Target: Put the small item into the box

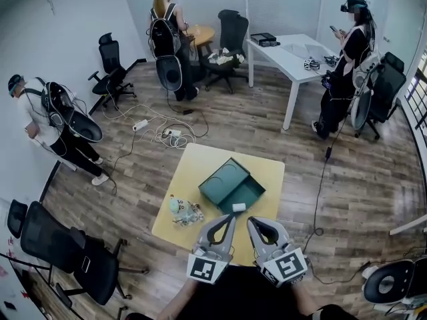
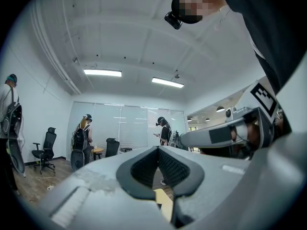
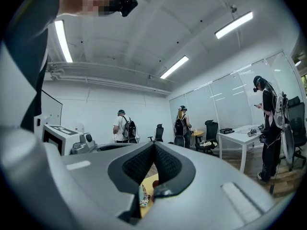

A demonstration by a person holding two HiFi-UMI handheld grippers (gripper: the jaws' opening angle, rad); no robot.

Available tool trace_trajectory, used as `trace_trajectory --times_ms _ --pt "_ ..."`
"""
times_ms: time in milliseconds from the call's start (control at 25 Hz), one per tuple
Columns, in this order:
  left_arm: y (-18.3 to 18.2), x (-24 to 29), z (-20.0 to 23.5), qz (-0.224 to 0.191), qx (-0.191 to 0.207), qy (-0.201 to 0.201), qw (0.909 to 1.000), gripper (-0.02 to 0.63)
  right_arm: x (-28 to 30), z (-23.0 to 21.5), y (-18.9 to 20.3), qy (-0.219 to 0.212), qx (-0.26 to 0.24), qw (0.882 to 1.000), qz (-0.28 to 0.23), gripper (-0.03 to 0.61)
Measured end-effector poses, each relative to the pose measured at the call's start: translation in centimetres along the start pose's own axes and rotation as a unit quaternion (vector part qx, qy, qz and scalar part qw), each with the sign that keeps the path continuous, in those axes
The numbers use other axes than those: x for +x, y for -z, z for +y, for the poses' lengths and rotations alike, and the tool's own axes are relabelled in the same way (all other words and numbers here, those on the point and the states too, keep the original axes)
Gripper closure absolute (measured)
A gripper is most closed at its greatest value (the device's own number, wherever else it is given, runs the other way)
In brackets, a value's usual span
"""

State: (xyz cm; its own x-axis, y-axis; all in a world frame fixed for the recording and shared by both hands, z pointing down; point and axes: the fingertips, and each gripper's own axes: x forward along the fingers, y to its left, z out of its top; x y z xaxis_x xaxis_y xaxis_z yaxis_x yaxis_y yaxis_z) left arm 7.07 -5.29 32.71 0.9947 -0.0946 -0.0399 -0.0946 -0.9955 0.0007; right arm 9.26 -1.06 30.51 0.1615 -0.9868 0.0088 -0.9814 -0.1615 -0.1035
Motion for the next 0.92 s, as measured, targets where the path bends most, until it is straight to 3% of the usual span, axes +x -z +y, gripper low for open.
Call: trace_trajectory --times_ms 920 --pt "1.2 1.4 -1.4 0.01 -0.007 0.02 0.9997 0.612 -0.2 -1.3 0.7 0.012 0.009 1.0 0.011 0.577"
